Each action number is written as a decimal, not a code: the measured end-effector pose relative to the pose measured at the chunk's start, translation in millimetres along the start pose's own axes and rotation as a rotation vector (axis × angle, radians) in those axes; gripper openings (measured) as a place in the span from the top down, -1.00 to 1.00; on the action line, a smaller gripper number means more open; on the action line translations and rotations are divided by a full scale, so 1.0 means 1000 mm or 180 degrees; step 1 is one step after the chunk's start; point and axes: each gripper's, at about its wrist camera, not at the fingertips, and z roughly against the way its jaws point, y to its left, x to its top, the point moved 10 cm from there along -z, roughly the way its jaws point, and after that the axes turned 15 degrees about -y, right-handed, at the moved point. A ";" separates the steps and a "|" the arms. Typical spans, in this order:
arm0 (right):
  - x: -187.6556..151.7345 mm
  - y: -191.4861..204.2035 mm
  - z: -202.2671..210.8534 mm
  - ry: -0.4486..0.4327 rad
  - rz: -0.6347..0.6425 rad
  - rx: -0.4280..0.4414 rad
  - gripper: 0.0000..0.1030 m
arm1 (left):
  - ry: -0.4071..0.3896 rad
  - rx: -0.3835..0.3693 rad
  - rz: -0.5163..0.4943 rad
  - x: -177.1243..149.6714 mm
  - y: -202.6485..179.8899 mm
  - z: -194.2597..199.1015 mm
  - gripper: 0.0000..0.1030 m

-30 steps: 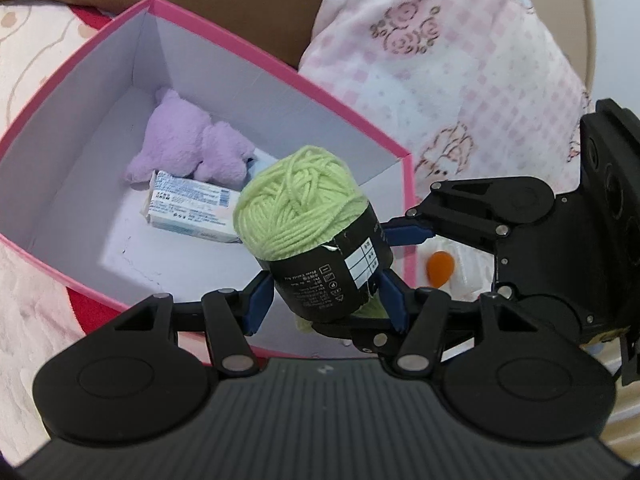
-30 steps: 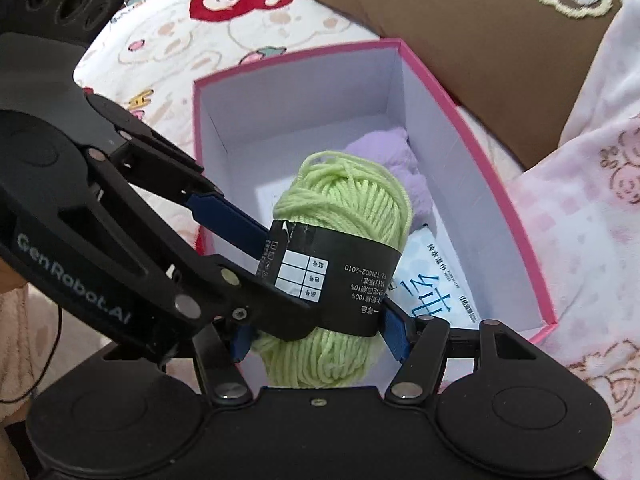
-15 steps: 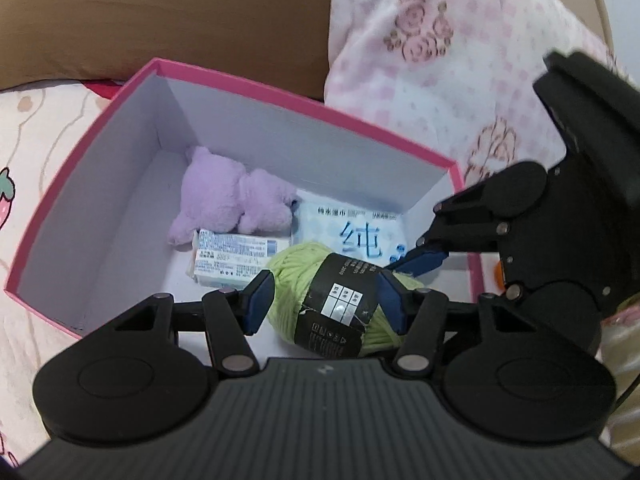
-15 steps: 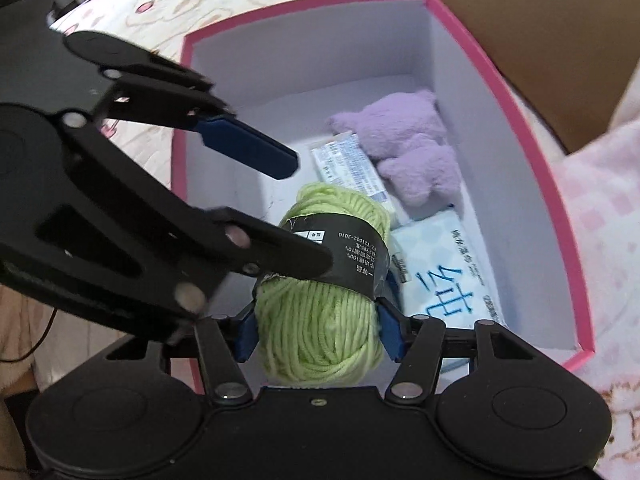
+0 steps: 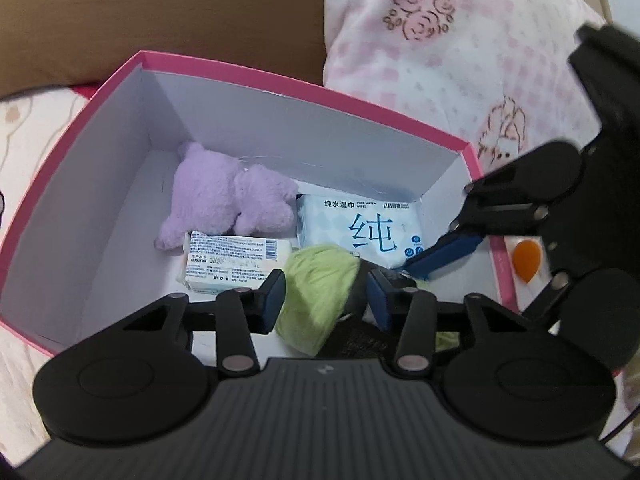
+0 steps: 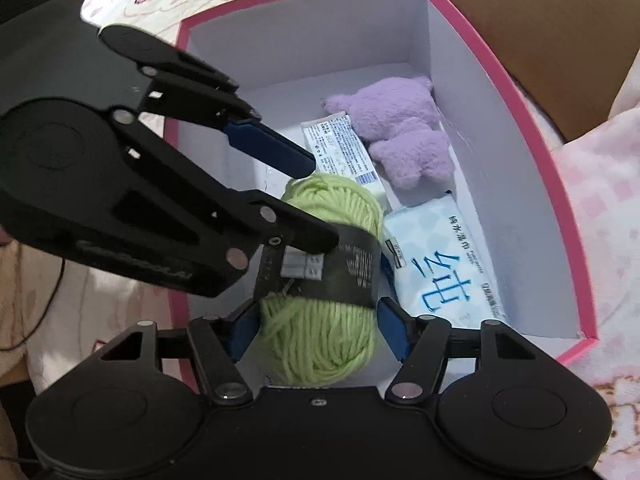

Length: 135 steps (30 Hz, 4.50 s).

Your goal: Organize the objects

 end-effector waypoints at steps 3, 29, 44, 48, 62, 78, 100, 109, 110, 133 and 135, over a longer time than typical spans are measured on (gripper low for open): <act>0.003 -0.004 0.012 -0.0079 0.0028 -0.0178 -0.35 | 0.0071 -0.0049 0.0057 -0.003 -0.001 -0.002 0.15; -0.017 0.015 0.066 -0.0998 -0.0867 -0.0536 -0.20 | 0.0447 -0.0057 0.0200 -0.021 -0.009 0.001 0.23; -0.022 0.036 0.106 -0.1267 -0.0948 -0.0596 -0.21 | 0.0137 0.0347 0.0165 0.000 -0.019 0.062 0.18; -0.017 0.048 0.119 -0.1279 -0.0908 -0.0601 -0.24 | 0.0118 0.0378 0.0029 0.015 -0.035 0.081 0.18; -0.008 0.085 0.183 -0.1465 -0.0884 -0.0584 -0.69 | 0.0232 0.0349 -0.0147 0.029 -0.075 0.169 -0.14; -0.063 0.111 0.239 -0.1485 -0.0829 -0.0831 -0.70 | 0.0291 0.0184 -0.0435 0.004 -0.125 0.220 -0.34; -0.154 0.075 0.264 -0.1421 -0.1138 -0.1137 -0.70 | 0.0440 -0.0105 -0.0761 -0.024 -0.206 0.182 -0.66; -0.176 0.047 0.249 -0.1534 -0.1036 -0.1219 -0.70 | 0.0414 -0.0196 -0.0805 -0.023 -0.233 0.136 -0.85; -0.179 0.043 0.247 -0.1548 -0.1088 -0.1204 -0.70 | 0.0407 -0.0213 -0.0816 -0.024 -0.235 0.130 -0.87; -0.262 -0.059 0.152 -0.1550 -0.2017 -0.1759 -0.69 | 0.0114 -0.0210 -0.0630 -0.044 -0.264 -0.014 -0.79; -0.269 -0.069 0.148 -0.1591 -0.2059 -0.1798 -0.69 | 0.0132 -0.0199 -0.0522 -0.047 -0.259 -0.027 -0.79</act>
